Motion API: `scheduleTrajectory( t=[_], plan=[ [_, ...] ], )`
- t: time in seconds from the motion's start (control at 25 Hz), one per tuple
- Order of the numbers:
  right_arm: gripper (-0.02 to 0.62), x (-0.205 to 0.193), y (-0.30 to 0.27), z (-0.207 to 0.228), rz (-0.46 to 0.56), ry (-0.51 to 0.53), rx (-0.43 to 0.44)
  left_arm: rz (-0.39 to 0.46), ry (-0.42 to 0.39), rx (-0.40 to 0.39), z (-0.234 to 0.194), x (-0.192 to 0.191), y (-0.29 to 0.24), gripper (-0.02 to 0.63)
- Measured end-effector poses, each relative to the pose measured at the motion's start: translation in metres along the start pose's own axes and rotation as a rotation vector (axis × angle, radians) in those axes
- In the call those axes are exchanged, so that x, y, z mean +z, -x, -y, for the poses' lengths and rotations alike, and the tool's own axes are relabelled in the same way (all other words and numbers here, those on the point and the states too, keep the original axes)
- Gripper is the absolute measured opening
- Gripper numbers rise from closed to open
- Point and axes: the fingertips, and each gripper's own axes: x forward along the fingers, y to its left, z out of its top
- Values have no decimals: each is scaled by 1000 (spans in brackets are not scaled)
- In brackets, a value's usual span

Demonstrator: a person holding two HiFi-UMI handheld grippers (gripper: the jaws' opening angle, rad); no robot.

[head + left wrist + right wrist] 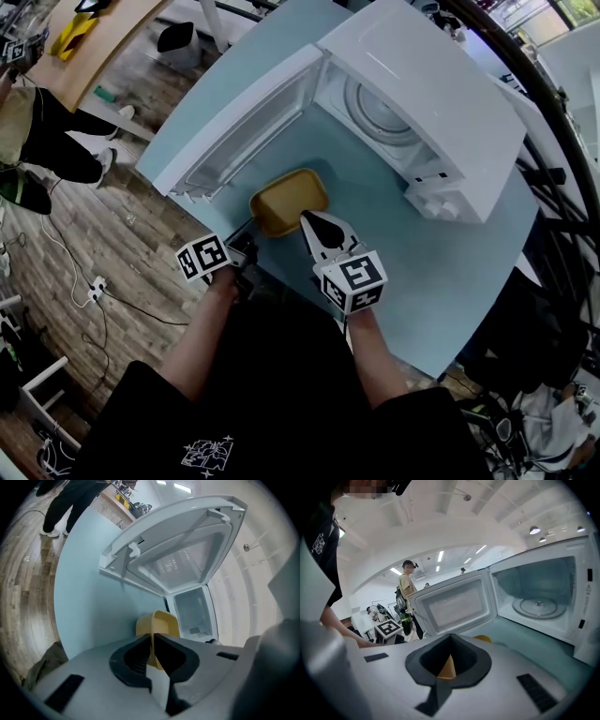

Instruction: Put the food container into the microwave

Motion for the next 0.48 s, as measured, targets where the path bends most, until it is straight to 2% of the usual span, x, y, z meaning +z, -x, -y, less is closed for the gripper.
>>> scheduleTrajectory(
  t=[0.48],
  plan=[
    [6,6,21,22,48,-27,-54,-30,-55,-19,30,2,-18,32]
  ],
)
